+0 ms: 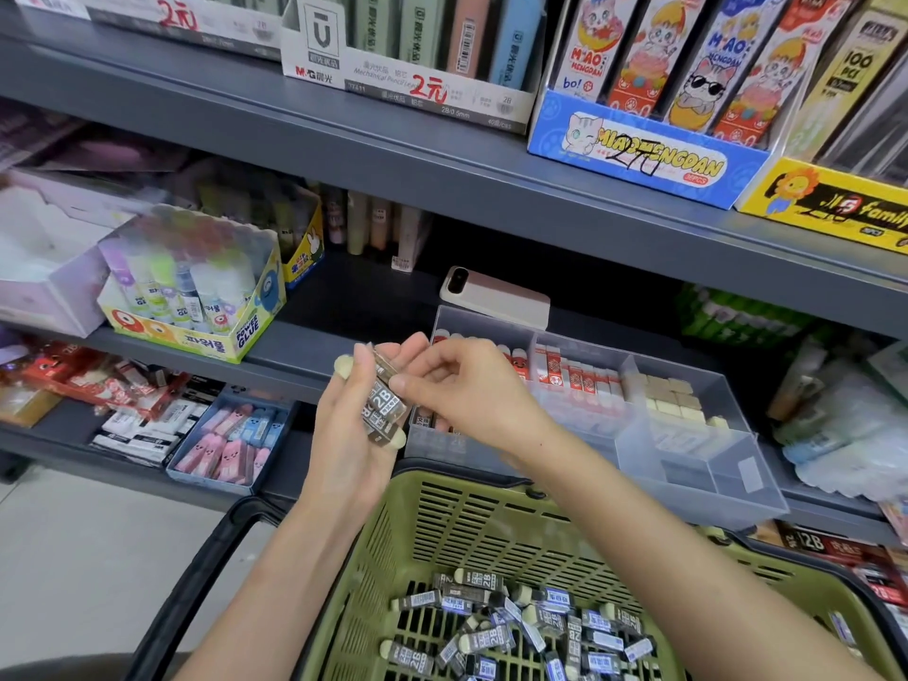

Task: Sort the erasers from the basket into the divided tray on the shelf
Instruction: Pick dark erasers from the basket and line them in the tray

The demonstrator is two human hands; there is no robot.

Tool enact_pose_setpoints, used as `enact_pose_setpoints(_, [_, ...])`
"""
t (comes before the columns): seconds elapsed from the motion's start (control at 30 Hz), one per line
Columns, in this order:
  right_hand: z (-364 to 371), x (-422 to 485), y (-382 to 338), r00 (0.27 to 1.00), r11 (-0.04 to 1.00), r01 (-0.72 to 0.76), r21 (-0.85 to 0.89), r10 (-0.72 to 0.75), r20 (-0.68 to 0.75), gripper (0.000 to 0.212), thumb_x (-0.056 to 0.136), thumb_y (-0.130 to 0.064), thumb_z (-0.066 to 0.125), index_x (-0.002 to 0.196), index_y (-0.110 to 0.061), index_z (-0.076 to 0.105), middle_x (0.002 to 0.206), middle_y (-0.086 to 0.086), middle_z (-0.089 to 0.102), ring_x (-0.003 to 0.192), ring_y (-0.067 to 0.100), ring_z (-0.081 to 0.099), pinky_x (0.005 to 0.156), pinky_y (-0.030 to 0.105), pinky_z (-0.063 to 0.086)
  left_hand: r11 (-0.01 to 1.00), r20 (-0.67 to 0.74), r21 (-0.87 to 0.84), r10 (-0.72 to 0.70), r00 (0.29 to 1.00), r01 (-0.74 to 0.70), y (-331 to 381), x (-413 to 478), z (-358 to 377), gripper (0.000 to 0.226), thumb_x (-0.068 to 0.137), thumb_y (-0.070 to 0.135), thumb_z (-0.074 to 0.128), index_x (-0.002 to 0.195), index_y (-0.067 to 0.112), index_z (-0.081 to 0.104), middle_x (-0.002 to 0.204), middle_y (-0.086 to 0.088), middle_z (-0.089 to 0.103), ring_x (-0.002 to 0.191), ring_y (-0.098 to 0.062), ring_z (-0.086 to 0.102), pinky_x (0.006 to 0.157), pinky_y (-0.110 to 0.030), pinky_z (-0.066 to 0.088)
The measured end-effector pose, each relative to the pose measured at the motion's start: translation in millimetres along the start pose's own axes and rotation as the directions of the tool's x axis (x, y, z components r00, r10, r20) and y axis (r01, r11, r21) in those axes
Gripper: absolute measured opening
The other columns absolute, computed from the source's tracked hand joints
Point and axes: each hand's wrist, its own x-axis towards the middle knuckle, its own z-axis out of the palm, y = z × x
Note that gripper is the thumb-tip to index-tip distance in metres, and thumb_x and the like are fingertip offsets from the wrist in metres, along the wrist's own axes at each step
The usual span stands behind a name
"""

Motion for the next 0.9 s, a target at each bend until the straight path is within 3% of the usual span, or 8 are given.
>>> enact_pose_setpoints(0.13, [-8.0, -3.4, 0.1, 0.981, 0.970, -0.166, 0.176, 0.143, 0.134, 0.014, 0.083, -0.024, 0.070, 0.078, -0.011, 0.069, 0.055, -0.003, 0.051, 0.041, 0.000, 0.043, 0.042, 0.013, 0.036, 0.996, 0.013, 0.082, 0.023, 1.000, -0.024, -0.9, -0.8, -1.5, 0.033, 0.087, 0.036, 0.052, 0.101, 0.007, 0.058, 0.115, -0.012, 0.069, 0.112, -0.024, 0.063, 0.081, -0.026, 0.054])
enact_pose_setpoints(0.23, [-21.9, -2.2, 0.0, 0.957, 0.949, -0.225, 0.221, 0.174, 0.231, 0.015, 0.086, -0.024, 0.066, 0.075, -0.013, 0.067, 0.066, -0.001, 0.062, 0.054, 0.005, 0.058, 0.047, 0.014, 0.046, 0.991, 0.028, 0.129, 0.043, 0.999, -0.046, -2.6, -2.3, -0.9, 0.037, 0.084, 0.036, 0.058, 0.104, 0.004, 0.058, 0.113, -0.012, 0.070, 0.108, -0.023, 0.065, 0.082, -0.027, 0.054])
enact_pose_setpoints(0.37, [-57.6, 4.8, 1.3, 0.974, 0.910, -0.204, 0.361, 0.154, 0.164, 0.005, 0.085, -0.004, 0.063, 0.081, -0.008, 0.064, 0.067, 0.006, 0.066, 0.058, 0.011, 0.060, 0.049, 0.016, 0.048, 0.987, -0.026, 0.125, 0.108, 0.994, -0.104, -4.1, -1.6, -1.5, 0.039, 0.085, 0.035, 0.060, 0.103, 0.001, 0.055, 0.107, -0.017, 0.070, 0.108, -0.030, 0.065, 0.087, -0.032, 0.054])
enact_pose_setpoints(0.47, [-78.2, 9.5, 9.2, 0.988, 0.993, -0.120, -0.020, 0.122, 0.090, 0.016, 0.078, 0.004, 0.068, 0.083, -0.011, 0.070, 0.066, 0.000, 0.064, 0.057, 0.005, 0.054, 0.053, 0.019, 0.044, 0.983, -0.099, 0.149, 0.126, 0.987, -0.110, -3.5, 0.2, -2.9, 0.032, 0.085, 0.033, 0.057, 0.096, 0.003, 0.055, 0.095, -0.013, 0.073, 0.096, -0.026, 0.069, 0.072, -0.028, 0.056])
enact_pose_setpoints(0.57, [-76.6, 13.1, 15.0, 0.979, 0.849, 0.003, -0.528, 0.106, 0.177, 0.022, 0.072, -0.004, 0.076, 0.090, -0.015, 0.071, 0.068, -0.010, 0.060, 0.061, 0.004, 0.054, 0.065, 0.025, 0.048, 0.981, -0.126, 0.167, 0.123, 0.984, -0.101, -2.9, 0.6, -2.8, 0.031, 0.082, 0.035, 0.058, 0.092, 0.006, 0.055, 0.087, -0.009, 0.073, 0.089, -0.021, 0.070, 0.065, -0.025, 0.054])
enact_pose_setpoints(0.6, [-72.6, 14.2, 17.6, 0.971, 0.811, 0.018, -0.585, 0.125, 0.204, 0.025, 0.070, -0.006, 0.078, 0.091, -0.015, 0.068, 0.071, -0.009, 0.060, 0.064, 0.006, 0.056, 0.067, 0.025, 0.048, 0.980, -0.129, 0.172, 0.123, 0.984, -0.100, -2.9, 0.5, -2.4, 0.031, 0.082, 0.035, 0.058, 0.092, 0.006, 0.055, 0.085, -0.008, 0.073, 0.088, -0.021, 0.070, 0.065, -0.025, 0.054])
enact_pose_setpoints(0.77, [-58.1, 21.8, 29.5, 0.935, 0.861, -0.029, -0.509, 0.204, 0.291, 0.018, 0.076, -0.001, 0.073, 0.086, -0.011, 0.062, 0.068, -0.002, 0.067, 0.053, 0.005, 0.063, 0.066, 0.021, 0.052, 0.977, -0.130, 0.186, 0.128, 0.983, -0.103, -2.4, -1.0, 0.6, 0.030, 0.081, 0.035, 0.058, 0.090, 0.007, 0.055, 0.083, -0.006, 0.072, 0.086, -0.020, 0.070, 0.065, -0.024, 0.054])
enact_pose_setpoints(0.9, [-47.6, 24.6, 39.6, 0.966, 0.759, 0.061, -0.648, 0.118, 0.229, 0.019, 0.079, -0.004, 0.070, 0.098, -0.008, 0.070, 0.091, 0.005, 0.072, 0.070, 0.007, 0.063, 0.075, 0.021, 0.050, 0.977, -0.134, 0.192, 0.123, 0.983, -0.096, -1.2, -2.3, 1.9, 0.030, 0.080, 0.035, 0.058, 0.090, 0.007, 0.054, 0.082, -0.007, 0.072, 0.086, -0.019, 0.070, 0.066, -0.024, 0.054])
